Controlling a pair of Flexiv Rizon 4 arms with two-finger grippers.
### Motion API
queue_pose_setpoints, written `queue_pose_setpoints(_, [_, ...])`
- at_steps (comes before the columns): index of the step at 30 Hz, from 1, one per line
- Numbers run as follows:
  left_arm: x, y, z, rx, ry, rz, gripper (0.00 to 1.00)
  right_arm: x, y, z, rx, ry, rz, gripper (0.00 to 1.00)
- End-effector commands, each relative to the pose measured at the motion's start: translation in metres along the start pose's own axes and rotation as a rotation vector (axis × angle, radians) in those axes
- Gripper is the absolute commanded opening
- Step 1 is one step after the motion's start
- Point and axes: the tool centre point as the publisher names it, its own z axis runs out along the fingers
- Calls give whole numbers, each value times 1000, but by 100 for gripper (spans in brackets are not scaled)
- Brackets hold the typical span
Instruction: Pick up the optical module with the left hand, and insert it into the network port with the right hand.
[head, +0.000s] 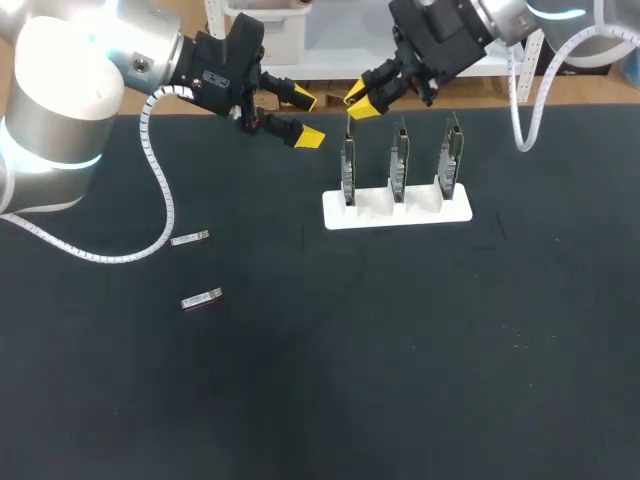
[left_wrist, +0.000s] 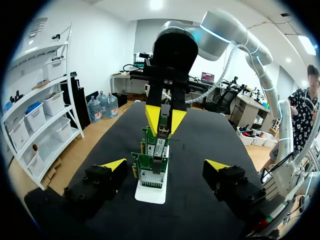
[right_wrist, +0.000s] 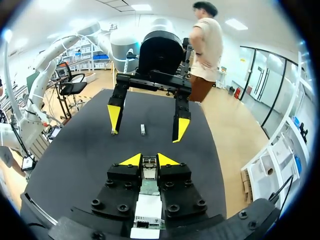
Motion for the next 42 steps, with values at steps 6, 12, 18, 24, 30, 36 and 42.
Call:
queue_pose_setpoints(6, [-2,1,1,0,8,-4,100,-1,0,4,4,-2,-4,0])
queue_pose_setpoints(12, [-2,1,1,0,8,-4,100,3,-1,6,4,14,-4,0])
queue_pose_setpoints(18, [-2,1,1,0,8,-4,100,4,-3,8,10,20,-4,0])
queue_pose_setpoints(24, [-2,1,1,0,8,-4,100,0,-2,7,6,12,-8,0])
queue_pose_setpoints(30, [-2,1,1,0,8,-4,100,0,-2,6,7,10,-7,0])
queue_pose_setpoints(36, [-2,1,1,0,8,-4,100,3,-3,7,13,17,-1,0])
queue_pose_setpoints(42, [-2,1,1,0,8,-4,100,4,-1,8,21,16,12,0])
